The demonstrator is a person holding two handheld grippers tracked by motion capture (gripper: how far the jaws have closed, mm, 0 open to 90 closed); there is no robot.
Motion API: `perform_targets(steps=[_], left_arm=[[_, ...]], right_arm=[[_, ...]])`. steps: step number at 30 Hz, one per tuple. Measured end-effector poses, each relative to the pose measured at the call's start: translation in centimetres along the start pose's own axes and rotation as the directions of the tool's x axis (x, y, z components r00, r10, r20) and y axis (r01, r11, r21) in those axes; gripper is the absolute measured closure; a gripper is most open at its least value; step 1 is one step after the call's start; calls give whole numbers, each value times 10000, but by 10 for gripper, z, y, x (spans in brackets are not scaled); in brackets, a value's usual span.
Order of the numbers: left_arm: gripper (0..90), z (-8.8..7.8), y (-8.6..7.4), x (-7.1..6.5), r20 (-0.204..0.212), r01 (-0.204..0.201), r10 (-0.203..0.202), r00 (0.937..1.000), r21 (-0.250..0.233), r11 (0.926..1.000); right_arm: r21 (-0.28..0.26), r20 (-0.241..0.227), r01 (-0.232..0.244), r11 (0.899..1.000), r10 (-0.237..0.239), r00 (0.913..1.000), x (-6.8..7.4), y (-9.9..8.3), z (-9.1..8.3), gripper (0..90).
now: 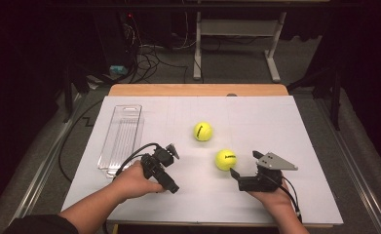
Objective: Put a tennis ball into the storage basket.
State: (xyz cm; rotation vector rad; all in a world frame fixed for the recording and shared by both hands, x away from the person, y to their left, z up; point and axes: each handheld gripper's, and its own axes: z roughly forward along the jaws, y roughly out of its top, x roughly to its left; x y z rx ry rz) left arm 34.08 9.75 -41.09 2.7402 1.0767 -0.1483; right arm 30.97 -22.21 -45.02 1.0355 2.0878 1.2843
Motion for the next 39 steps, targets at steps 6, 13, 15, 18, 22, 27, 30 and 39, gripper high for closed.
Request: perform_targets(steps=[6,13,15,18,22,27,30,39], left_arm=[[4,1,1,-1,-28,-8,9,10000,34,10000],[4,0,0,-1,-4,-28,28,10000,9,10000],[4,0,0,-2,-11,-44,44,10000,27,10000],[4,0,1,-3,-3,-84,84,10000,72,9999],[4,1,2,-4,-41,-129,130,9999,120,9998],[4,1,3,-5,-64,-116,117,9999,114,9999],[4,0,4,-5,-75,-111,112,9999,124,9999],[4,-8,5,-7,-135,-141,141,9998,11,9999]], right_arm=[[884,-95,42,9961,-33,9999,1,7,30,0],[1647,-297,140,9862,-92,9995,4,10,51,37],[1799,-385,202,9835,-135,9992,5,9,54,65],[1946,-565,270,9805,-163,9983,4,8,56,125],[2089,-723,255,9776,-106,9973,4,7,57,182],[2091,-960,252,9776,-52,9954,4,7,58,262],[2040,-915,266,9786,-81,9958,5,7,58,268],[724,-746,531,9960,-477,9961,16,14,42,273]])
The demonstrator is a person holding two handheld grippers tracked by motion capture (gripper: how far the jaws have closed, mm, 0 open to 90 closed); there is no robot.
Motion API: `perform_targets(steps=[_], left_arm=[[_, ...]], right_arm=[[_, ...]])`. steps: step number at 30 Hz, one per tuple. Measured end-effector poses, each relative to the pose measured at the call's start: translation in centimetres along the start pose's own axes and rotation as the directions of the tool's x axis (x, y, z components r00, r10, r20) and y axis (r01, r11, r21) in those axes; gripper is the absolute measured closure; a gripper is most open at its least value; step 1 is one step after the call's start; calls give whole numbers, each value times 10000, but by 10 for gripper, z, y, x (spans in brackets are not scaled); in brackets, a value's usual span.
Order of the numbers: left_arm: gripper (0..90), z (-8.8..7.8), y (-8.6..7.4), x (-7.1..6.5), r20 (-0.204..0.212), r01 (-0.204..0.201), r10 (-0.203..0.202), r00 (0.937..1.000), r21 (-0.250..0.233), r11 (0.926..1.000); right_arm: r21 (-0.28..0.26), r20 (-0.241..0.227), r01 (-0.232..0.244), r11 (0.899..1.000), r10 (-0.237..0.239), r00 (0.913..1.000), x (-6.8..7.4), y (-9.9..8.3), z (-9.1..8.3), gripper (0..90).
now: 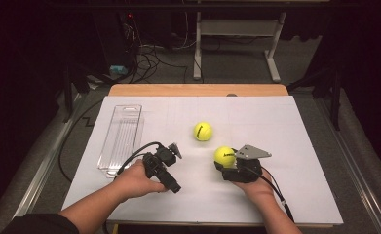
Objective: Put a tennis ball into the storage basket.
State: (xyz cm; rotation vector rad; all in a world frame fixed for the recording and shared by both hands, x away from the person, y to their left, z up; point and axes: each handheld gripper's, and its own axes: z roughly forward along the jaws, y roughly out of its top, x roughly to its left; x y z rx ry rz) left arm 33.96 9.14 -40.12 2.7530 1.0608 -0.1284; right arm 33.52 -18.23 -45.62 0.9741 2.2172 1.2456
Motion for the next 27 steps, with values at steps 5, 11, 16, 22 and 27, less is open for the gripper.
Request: perform_targets(steps=[5,11,16,22,27], left_arm=[[4,-4,0,0,11,-23,24,10000,-51,10000],[4,-7,1,-1,8,-44,44,10000,-63,10000],[4,-13,2,-3,13,-92,92,10000,-221,9997],[4,-21,4,-6,-43,-138,136,9999,-313,9994],[4,-27,6,-9,-61,-202,200,9998,-402,9990]], right_arm=[[-430,-100,-3,9991,-1,10000,9,0,-6,273],[-491,-347,2,9988,-19,9994,21,-6,-6,273],[-360,-664,256,9990,-279,9974,36,-10,-3,273],[-446,-1094,347,9984,-394,9932,48,-10,-3,273],[-505,-1332,441,9978,-505,9898,58,-10,-2,273]])
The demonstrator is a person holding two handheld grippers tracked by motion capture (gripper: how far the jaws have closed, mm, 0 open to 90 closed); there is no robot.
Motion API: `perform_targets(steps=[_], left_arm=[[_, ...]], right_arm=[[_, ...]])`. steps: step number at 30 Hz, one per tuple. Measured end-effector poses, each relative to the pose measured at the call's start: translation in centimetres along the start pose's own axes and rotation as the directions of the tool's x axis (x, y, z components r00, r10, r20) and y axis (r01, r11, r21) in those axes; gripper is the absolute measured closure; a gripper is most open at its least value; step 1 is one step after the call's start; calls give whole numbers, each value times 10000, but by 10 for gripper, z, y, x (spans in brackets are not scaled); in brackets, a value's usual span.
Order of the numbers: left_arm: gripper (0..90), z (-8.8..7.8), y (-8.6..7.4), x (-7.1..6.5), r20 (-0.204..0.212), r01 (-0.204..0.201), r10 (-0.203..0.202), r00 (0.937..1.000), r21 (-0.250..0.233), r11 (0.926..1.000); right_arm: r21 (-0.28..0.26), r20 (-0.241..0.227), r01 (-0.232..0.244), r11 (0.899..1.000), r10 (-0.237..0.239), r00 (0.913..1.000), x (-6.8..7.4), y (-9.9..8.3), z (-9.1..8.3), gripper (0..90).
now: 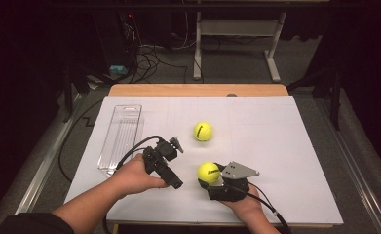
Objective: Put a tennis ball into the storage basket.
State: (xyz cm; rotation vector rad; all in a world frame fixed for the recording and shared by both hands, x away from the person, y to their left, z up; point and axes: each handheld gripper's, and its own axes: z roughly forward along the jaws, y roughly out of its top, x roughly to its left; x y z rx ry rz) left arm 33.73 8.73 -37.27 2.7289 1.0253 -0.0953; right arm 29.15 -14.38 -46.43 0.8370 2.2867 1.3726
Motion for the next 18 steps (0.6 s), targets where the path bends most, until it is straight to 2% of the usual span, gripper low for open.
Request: perform_targets(steps=[7,18], left_arm=[[4,-8,6,-5,-24,-103,102,9999,-100,9999],[4,-11,15,-11,-30,-328,328,9995,-18,9995]], right_arm=[[-30,-269,105,9999,-106,9996,10,1,5,273],[-41,-584,344,9994,-346,9977,22,3,12,273]])
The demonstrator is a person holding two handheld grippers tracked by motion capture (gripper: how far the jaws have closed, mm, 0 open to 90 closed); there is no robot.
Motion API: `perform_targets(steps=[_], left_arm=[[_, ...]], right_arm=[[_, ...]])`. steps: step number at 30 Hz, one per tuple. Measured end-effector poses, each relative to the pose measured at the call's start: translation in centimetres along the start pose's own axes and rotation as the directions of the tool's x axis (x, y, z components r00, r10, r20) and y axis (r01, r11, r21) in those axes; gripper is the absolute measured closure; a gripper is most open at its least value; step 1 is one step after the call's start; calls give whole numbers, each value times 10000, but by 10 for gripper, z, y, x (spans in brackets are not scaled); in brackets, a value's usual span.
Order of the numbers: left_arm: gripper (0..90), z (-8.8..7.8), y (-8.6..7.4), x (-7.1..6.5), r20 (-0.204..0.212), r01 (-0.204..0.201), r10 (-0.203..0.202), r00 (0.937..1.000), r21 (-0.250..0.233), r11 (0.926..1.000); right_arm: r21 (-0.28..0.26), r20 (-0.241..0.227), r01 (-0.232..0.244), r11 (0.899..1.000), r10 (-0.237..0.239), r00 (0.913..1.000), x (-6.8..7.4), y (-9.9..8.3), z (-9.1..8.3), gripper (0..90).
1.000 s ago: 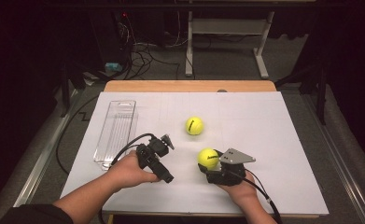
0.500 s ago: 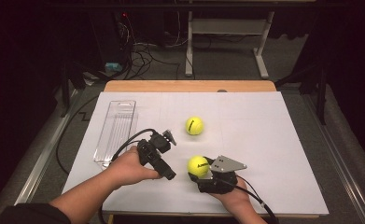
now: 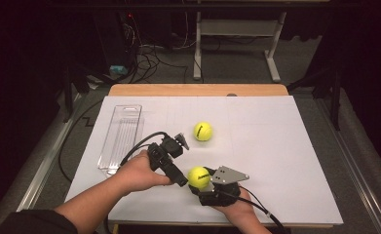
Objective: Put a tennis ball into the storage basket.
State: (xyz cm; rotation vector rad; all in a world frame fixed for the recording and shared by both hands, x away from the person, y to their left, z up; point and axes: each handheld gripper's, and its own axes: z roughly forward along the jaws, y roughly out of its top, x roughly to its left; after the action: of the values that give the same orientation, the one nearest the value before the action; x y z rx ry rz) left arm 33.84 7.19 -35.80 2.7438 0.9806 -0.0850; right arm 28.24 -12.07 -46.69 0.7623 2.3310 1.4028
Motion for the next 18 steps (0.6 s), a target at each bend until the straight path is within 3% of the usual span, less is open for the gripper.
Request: perform_targets(steps=[9,18], left_arm=[[4,6,13,-11,130,-325,324,9994,85,9994],[4,12,20,-16,257,-325,320,9992,229,9992]], right_arm=[[-215,-292,145,9997,-151,9995,9,3,4,273],[-347,-436,159,9993,-174,9989,12,5,4,274]])
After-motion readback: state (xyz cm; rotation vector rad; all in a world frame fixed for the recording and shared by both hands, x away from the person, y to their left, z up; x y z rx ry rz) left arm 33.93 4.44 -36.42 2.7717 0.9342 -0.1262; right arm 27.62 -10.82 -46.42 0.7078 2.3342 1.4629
